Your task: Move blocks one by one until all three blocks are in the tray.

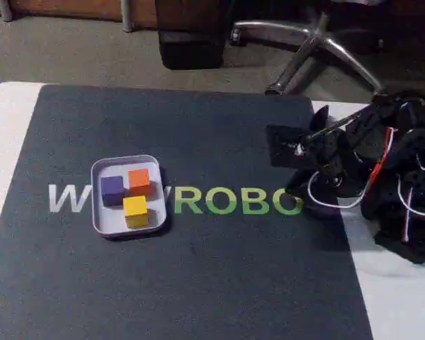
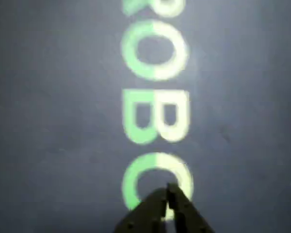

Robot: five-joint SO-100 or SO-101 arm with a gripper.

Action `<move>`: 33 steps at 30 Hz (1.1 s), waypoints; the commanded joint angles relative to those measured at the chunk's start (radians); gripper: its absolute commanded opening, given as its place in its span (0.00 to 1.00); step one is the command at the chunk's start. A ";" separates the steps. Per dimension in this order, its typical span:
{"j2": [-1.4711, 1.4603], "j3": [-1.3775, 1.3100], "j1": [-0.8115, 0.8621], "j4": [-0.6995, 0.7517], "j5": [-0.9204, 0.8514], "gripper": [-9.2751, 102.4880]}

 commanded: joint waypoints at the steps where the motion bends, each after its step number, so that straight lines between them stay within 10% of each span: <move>1: 0.000 -0.005 -0.017 0.029 0.005 0.01; 33: 0.002 -0.005 -0.167 0.080 0.026 0.02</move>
